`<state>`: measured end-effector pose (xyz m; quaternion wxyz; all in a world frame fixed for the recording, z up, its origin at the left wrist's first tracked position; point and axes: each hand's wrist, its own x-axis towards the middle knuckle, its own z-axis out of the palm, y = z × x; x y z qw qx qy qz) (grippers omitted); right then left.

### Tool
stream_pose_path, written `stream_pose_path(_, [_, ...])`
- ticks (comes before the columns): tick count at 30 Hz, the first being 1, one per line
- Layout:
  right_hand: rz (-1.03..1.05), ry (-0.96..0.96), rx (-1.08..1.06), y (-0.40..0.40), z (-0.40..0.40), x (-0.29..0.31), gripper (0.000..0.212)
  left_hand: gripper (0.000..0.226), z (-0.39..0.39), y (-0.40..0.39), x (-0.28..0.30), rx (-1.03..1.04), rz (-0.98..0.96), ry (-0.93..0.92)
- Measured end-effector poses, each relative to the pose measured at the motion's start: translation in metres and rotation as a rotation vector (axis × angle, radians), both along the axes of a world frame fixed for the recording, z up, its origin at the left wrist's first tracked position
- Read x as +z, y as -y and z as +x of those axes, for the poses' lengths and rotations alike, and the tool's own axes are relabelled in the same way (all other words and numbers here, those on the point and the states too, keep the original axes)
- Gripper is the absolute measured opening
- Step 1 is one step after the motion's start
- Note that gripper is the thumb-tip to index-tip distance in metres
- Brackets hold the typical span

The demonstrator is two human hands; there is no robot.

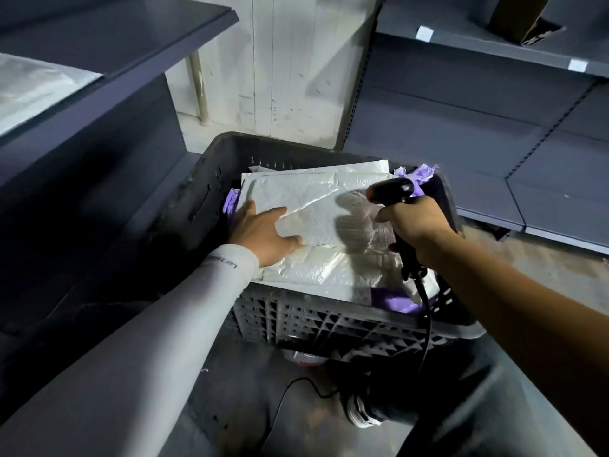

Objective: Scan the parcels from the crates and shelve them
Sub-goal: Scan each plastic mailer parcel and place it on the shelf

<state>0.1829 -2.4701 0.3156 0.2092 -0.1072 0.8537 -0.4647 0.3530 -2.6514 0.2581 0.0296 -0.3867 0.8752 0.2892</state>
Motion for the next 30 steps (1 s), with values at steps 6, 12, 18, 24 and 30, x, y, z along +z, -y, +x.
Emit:
stream_pose_path(6, [0.021, 0.034, -0.026, 0.001, -0.001, -0.001, 0.017, 0.084, -0.002, -0.003, -0.003, -0.031, -0.009, 0.042])
stream_pose_path(12, [-0.037, 0.086, -0.098, -0.003, -0.009, 0.003, 0.020, 0.083, -0.003, -0.002, -0.002, -0.048, -0.059, 0.005])
stream_pose_path(18, [-0.153, 0.114, -0.086, -0.015, -0.009, 0.015, 0.025, 0.073, 0.003, -0.009, 0.012, 0.039, -0.043, -0.188])
stream_pose_path(24, [-0.305, 0.098, -0.132, -0.018, -0.005, 0.026, 0.013, 0.060, 0.013, 0.001, 0.022, 0.199, 0.150, -0.543])
stream_pose_path(30, [-0.492, 0.104, -0.149, -0.018, -0.003, 0.043, 0.016, 0.064, 0.028, 0.021, 0.050, 0.439, 0.602, -0.967])
